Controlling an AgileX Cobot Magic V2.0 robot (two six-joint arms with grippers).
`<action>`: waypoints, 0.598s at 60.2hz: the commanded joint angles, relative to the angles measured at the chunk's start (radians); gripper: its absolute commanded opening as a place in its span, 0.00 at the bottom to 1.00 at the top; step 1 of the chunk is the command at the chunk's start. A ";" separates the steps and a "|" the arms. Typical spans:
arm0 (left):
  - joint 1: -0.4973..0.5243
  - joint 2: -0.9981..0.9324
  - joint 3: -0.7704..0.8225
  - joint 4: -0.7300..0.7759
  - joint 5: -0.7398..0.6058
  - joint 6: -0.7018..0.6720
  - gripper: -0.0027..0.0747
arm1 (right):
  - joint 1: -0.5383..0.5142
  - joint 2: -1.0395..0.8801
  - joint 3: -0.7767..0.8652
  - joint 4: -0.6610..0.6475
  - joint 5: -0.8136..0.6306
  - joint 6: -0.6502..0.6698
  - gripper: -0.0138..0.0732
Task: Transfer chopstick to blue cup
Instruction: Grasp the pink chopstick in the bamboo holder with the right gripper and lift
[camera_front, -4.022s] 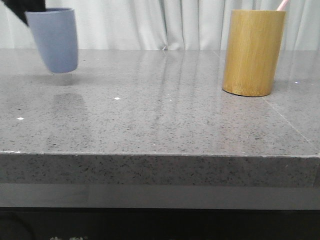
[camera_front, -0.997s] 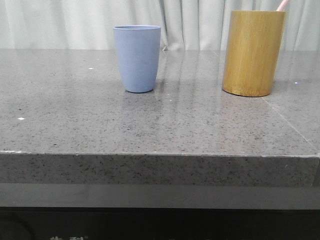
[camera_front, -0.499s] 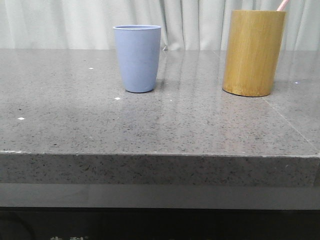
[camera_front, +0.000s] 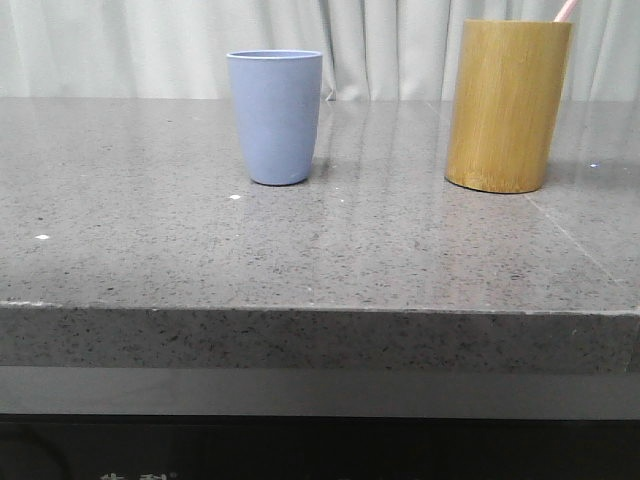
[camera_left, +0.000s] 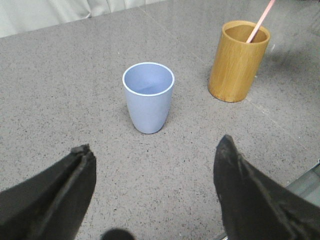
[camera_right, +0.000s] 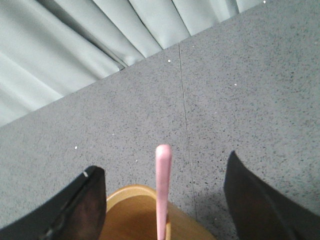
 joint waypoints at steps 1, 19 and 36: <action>-0.004 -0.003 -0.024 -0.011 -0.089 -0.002 0.67 | 0.007 -0.004 -0.040 0.048 -0.092 -0.009 0.75; -0.004 -0.001 -0.024 -0.001 -0.094 -0.002 0.67 | 0.031 0.015 -0.041 0.048 -0.132 -0.009 0.54; -0.004 -0.001 -0.024 -0.001 -0.094 -0.002 0.67 | 0.031 0.015 -0.041 0.046 -0.146 -0.009 0.16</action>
